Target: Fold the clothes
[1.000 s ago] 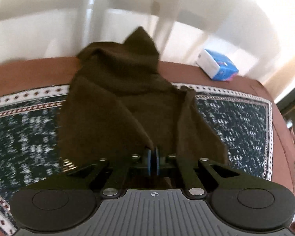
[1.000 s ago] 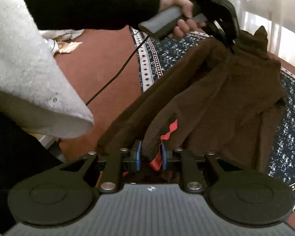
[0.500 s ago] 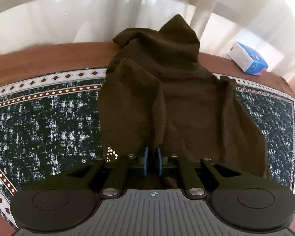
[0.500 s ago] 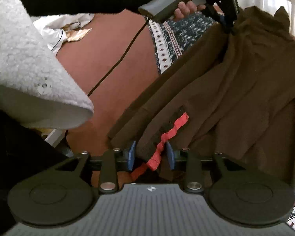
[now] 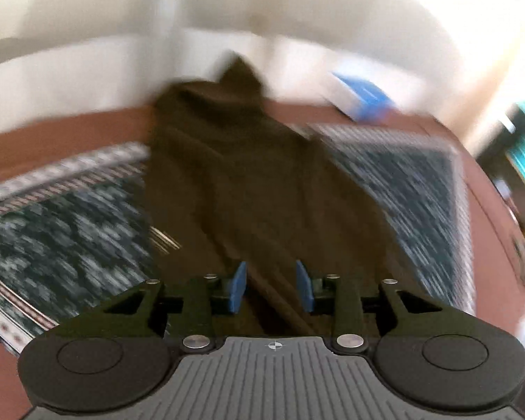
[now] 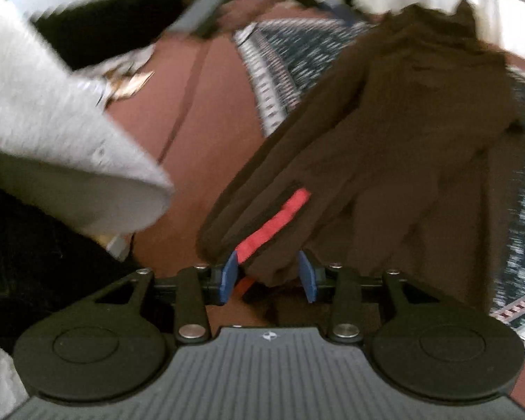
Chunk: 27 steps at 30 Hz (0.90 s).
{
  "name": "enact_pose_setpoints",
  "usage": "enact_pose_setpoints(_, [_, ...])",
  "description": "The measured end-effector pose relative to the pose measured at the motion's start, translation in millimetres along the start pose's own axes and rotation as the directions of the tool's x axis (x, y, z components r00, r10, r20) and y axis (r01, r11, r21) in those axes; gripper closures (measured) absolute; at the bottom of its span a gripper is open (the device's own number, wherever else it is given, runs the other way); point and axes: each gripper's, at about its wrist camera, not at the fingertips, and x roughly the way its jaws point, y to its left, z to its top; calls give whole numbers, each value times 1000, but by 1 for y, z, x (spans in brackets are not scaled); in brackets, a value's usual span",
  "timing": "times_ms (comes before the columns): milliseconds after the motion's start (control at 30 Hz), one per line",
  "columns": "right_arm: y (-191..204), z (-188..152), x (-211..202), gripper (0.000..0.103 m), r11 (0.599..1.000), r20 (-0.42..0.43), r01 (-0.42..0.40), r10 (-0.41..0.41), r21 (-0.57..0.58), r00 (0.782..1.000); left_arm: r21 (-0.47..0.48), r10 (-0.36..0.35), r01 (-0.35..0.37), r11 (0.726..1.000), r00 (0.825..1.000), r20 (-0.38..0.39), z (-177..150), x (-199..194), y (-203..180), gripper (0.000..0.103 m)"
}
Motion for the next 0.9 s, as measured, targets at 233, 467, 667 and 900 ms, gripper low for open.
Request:
enact_pose_setpoints(233, [-39, 0, -5, 60, 981, 80, 75, -91, 181, 993, 248, 33, 3, 969, 990, -140, -86, 16, -68, 53])
enact_pose_setpoints(467, [-66, -15, 13, 59, 957, -17, 135, -135, 255, 991, 203, 58, -31, 979, 990, -126, -103, 21, -72, 45])
enact_pose_setpoints(667, [-88, 14, -26, 58, 968, 89, 128, -150, 218, 985, 37, 113, -114, 993, 993, 46, -63, -32, -47, 37])
enact_pose_setpoints(900, [-153, 111, -78, 53, 988, 278, 95, -125, 118, 953, -67, 295, -288, 955, 923, 248, 31, -77, -20, 28])
